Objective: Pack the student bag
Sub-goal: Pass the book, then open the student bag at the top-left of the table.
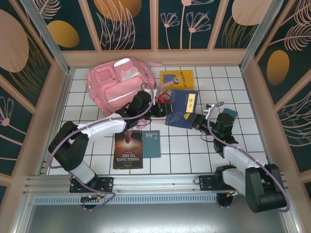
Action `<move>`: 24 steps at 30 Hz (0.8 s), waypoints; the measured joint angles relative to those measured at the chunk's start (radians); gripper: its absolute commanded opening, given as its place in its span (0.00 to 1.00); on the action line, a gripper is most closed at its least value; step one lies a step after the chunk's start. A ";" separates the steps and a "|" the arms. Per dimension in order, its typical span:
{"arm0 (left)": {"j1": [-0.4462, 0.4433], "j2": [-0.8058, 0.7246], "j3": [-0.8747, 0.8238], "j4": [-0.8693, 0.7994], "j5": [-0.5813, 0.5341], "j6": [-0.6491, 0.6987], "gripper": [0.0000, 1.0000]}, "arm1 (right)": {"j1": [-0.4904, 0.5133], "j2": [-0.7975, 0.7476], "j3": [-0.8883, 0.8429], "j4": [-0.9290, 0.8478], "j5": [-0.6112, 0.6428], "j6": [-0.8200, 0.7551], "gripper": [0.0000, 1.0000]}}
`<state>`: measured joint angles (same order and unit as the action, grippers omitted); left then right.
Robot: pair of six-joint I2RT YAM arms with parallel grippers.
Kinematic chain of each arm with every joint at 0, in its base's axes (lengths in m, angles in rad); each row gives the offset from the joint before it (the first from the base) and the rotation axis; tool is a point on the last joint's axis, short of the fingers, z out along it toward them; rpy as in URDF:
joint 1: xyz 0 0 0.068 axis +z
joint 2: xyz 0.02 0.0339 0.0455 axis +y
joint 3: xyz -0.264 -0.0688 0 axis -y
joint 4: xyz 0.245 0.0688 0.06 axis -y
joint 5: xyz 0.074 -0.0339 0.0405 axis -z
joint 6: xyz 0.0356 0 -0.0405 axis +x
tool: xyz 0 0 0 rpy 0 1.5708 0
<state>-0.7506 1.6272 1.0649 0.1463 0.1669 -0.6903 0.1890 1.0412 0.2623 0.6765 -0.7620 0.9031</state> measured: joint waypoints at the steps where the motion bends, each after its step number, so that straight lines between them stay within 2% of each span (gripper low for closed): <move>1: 0.000 -0.004 0.034 -0.064 -0.064 0.036 0.58 | 0.001 0.000 -0.002 -0.005 0.005 -0.005 0.00; 5: 0.000 -0.005 0.122 -0.259 -0.271 0.149 0.55 | 0.005 0.000 -0.009 -0.023 0.013 -0.016 0.00; 10: 0.000 0.024 0.175 -0.420 -0.457 0.264 0.53 | 0.008 -0.001 -0.017 -0.038 0.013 -0.034 0.00; 20: 0.000 0.186 0.209 -0.563 -0.615 0.428 0.55 | 0.014 -0.005 -0.033 -0.041 0.013 -0.034 0.00; 24: 0.000 0.228 0.244 -0.578 -0.684 0.460 0.48 | 0.039 -0.005 -0.033 -0.041 0.019 -0.034 0.00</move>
<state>-0.7506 1.8553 1.3087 -0.4320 -0.5175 -0.2298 0.2279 1.0363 0.2295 0.6353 -0.7429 0.8696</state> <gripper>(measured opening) 0.520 0.123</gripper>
